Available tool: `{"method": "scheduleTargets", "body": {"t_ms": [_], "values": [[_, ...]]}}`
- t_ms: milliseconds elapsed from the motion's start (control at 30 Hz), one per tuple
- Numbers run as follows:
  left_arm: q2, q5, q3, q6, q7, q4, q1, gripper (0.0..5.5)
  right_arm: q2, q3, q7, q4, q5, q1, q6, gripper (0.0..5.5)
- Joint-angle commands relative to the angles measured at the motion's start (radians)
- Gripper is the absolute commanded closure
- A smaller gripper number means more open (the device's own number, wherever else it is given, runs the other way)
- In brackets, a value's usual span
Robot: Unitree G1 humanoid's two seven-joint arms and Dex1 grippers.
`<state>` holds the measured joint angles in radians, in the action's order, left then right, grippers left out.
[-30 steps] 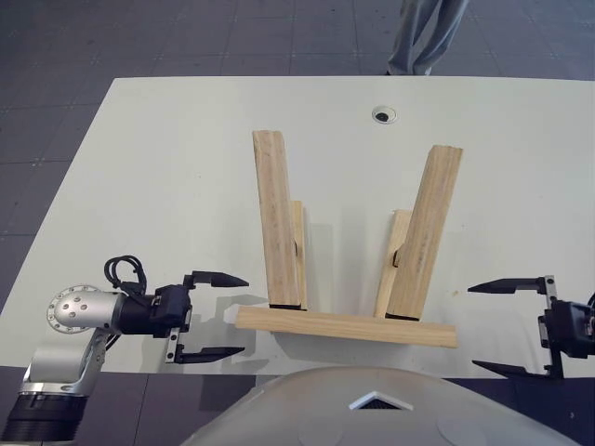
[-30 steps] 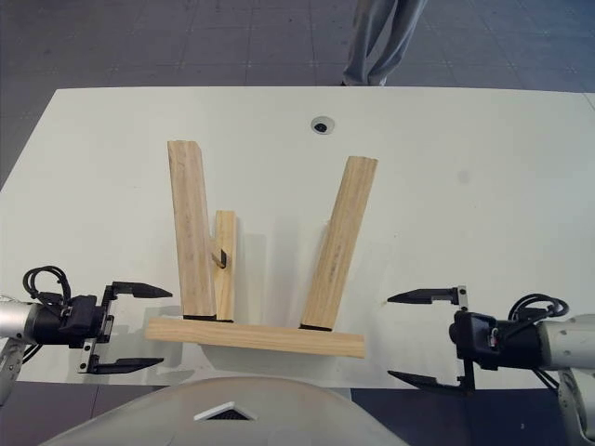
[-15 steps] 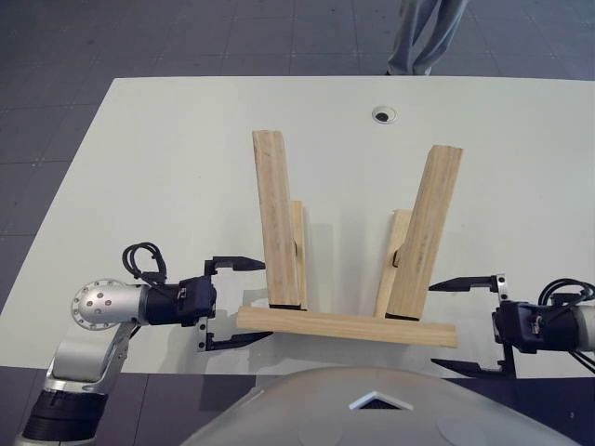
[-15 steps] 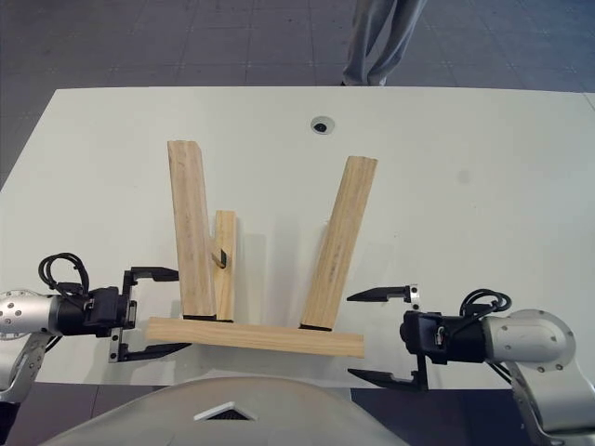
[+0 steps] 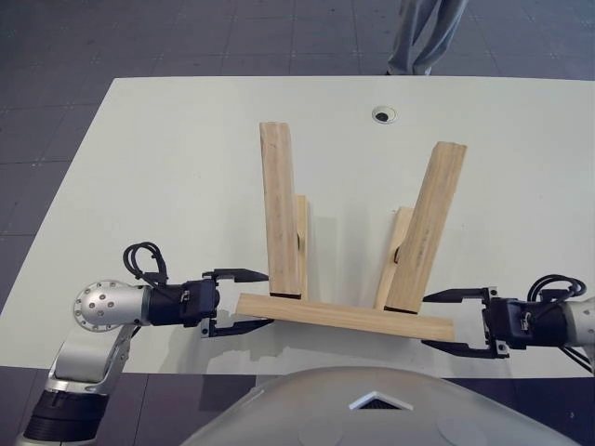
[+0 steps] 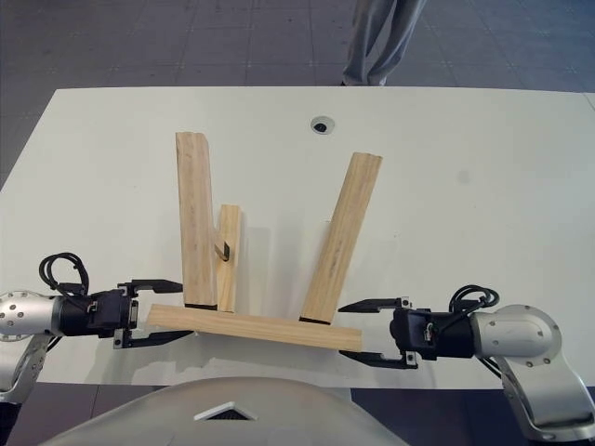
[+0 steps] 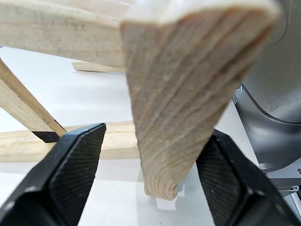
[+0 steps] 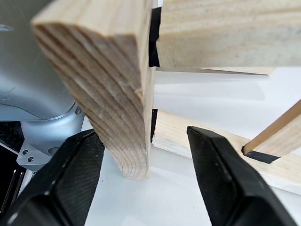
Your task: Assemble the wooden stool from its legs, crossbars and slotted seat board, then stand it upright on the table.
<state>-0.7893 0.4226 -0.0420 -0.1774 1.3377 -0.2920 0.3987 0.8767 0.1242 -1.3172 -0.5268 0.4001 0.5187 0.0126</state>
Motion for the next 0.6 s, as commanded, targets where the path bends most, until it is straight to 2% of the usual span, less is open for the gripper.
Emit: {"method": "scheduleTargets", "body": {"t_ms": [33, 233, 300, 467, 600], "values": [[-0.004, -0.009, 0.001, -0.008, -0.016, -0.003, -0.008, 2.80, 0.011, -0.006, 0.016, 0.010, 0.014, -0.034, -0.021, 3.20], [-0.011, -0.009, 0.024, 0.040, -0.021, -0.007, -0.015, 3.71, 0.009, -0.007, 0.011, -0.014, 0.043, -0.041, -0.025, 4.21], [-0.009, -0.008, 0.025, 0.050, -0.025, -0.012, -0.016, 3.99, 0.010, -0.014, 0.010, -0.023, 0.039, -0.039, -0.022, 4.21], [-0.011, 0.030, 0.018, 0.100, -0.031, -0.040, -0.017, 3.99, 0.001, -0.022, 0.028, -0.055, 0.097, -0.066, -0.078, 4.21], [-0.024, 0.100, 0.008, 0.199, -0.019, -0.065, -0.036, 4.00, 0.003, -0.035, 0.090, -0.088, 0.148, -0.129, -0.219, 4.21]]}}
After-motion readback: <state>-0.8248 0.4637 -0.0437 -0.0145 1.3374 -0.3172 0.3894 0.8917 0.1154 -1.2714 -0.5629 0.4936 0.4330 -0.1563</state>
